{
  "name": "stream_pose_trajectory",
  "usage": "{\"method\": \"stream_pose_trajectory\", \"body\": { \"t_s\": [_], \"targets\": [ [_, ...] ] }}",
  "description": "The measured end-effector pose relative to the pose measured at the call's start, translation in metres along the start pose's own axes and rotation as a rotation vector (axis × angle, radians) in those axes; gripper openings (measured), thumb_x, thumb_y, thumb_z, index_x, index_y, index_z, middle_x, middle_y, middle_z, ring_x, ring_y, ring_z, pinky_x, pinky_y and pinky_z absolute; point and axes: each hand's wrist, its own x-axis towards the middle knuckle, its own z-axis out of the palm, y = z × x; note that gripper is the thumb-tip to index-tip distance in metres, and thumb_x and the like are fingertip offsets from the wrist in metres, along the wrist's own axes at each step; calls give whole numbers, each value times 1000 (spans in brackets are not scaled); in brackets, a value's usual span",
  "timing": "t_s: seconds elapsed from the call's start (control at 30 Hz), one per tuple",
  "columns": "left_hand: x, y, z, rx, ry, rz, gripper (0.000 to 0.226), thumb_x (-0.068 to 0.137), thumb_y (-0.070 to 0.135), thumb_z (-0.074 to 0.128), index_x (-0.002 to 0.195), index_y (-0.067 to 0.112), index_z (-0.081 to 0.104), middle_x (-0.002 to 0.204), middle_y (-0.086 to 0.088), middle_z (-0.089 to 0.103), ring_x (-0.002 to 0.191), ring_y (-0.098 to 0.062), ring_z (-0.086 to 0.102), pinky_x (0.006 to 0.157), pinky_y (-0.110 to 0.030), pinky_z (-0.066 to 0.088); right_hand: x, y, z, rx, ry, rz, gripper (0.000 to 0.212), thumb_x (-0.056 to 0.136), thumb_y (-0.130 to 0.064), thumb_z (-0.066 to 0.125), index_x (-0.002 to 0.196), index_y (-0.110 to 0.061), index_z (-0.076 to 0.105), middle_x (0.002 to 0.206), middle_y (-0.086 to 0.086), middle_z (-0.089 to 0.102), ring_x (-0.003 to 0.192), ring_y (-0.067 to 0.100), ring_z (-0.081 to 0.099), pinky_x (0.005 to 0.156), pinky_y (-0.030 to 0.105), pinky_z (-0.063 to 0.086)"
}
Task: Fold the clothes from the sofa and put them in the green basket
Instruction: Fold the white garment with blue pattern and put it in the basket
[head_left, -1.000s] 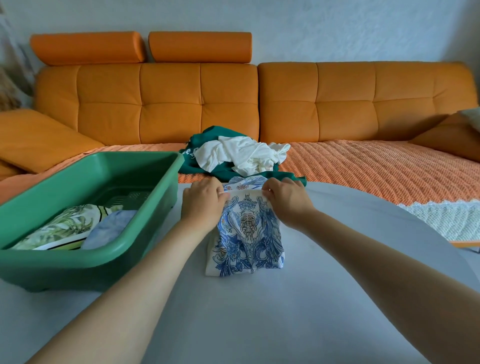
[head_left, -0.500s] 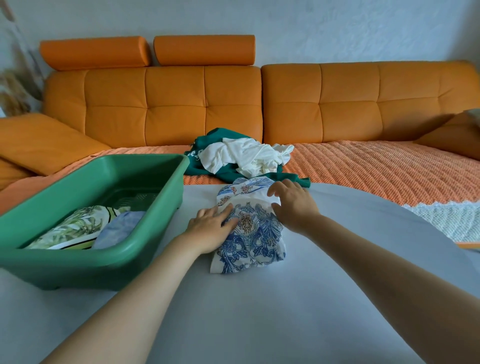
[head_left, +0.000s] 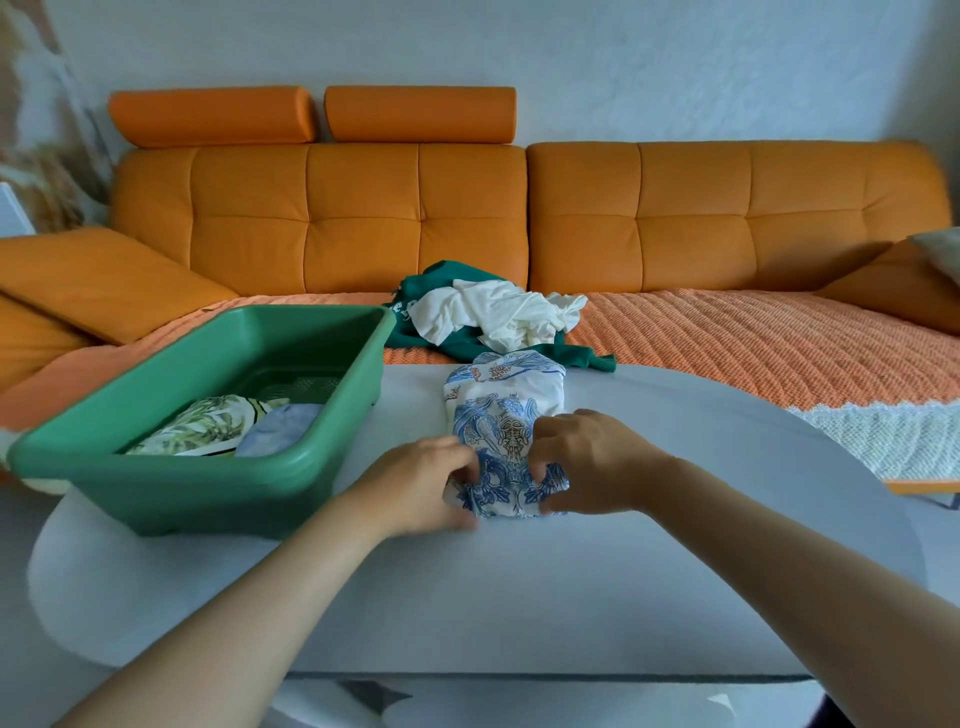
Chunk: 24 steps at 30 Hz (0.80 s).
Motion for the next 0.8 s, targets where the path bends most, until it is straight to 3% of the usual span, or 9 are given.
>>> {"method": "stream_pose_trajectory", "body": {
  "t_s": [0.13,0.33,0.47,0.53,0.6,0.7,0.73,0.77,0.8],
  "targets": [
    [-2,-4,7,-43,0,-95,17,76,31,81,90,29,72,80,19,57,77,-4,55,66,-17,40,7,-5,1,-46,-29,-17,20,86,-43,72,95,-26,76,98,-11,65,93,15,61,88,28,39],
    [-10,-14,-16,-45,-137,-208,8,77,30,81,76,32,73,67,25,61,67,11,57,59,-12,42,7,7,-1,-104,-140,67,22,94,-44,63,100,-25,72,103,-9,66,95,16,61,95,33,43],
    [-16,-4,-20,50,-307,-220,11,78,35,72,69,35,66,69,24,63,67,7,58,60,-17,45,6,7,2,-18,-192,70,15,88,-42,70,88,-28,70,93,-12,64,90,14,59,86,33,48],
    [-10,7,-23,2,-139,-171,15,80,35,61,66,29,61,67,17,63,66,0,57,59,-23,44,7,1,4,48,-14,10,14,82,-41,68,80,-27,67,87,-11,58,84,14,54,80,32,47],
    [1,18,-22,-69,134,-42,24,84,32,50,63,21,52,63,7,56,62,-9,52,56,-28,39,10,-3,1,38,202,4,21,80,-45,59,86,-26,64,89,-8,53,83,16,48,80,36,46],
    [19,35,-15,-97,332,105,19,94,22,50,79,14,57,82,2,57,83,-16,52,73,-36,47,14,-5,11,-35,173,60,59,83,-57,53,131,-23,55,132,1,51,119,22,46,102,39,41],
    [24,34,-8,-80,293,121,13,96,22,52,93,14,61,97,1,59,98,-16,52,85,-37,47,12,-4,19,-30,62,89,78,84,-66,50,147,-21,40,150,4,39,135,23,37,113,40,34],
    [27,30,-1,-34,191,106,23,96,29,55,112,13,61,117,0,58,115,-16,47,99,-37,43,10,-4,27,-19,-63,118,95,83,-75,46,156,-21,22,162,3,23,146,21,23,120,39,24],
    [29,25,6,37,37,73,49,95,42,57,135,13,52,141,0,48,134,-16,36,114,-37,32,8,-2,35,-4,-175,146,106,80,-82,42,160,-21,7,167,1,7,151,19,11,123,37,14]
  ]
}}
